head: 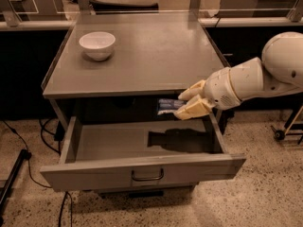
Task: Place rxbar blueberry into top drawer
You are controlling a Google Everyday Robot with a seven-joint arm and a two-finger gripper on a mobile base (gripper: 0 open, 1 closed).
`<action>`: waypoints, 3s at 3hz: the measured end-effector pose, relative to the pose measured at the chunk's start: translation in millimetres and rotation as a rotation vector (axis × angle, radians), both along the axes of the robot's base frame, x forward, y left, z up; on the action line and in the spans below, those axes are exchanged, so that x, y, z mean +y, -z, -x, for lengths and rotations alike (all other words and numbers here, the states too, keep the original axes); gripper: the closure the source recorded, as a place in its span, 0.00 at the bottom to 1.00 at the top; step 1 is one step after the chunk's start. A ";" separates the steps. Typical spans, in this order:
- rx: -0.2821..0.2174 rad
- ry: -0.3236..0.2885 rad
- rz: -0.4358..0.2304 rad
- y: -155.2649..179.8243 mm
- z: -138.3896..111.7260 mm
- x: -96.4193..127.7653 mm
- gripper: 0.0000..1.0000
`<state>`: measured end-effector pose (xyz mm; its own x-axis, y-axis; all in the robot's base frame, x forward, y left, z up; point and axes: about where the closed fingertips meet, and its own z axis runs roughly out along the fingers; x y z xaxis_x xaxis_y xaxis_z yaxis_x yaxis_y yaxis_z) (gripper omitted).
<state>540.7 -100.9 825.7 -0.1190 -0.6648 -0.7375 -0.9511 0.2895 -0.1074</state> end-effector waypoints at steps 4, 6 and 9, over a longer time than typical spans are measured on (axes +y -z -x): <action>-0.043 -0.048 -0.039 106.9 -8.3 25.4 1.00; -0.046 -0.082 -0.034 150.6 -25.3 59.5 1.00; -0.048 -0.104 0.013 195.8 -28.0 100.8 1.00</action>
Offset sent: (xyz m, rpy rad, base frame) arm -0.0008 0.0004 -0.0907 0.0169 -0.0519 0.0153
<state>568.7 -0.1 629.9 -0.0134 -0.6810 -0.7321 -0.9696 0.1878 -0.1570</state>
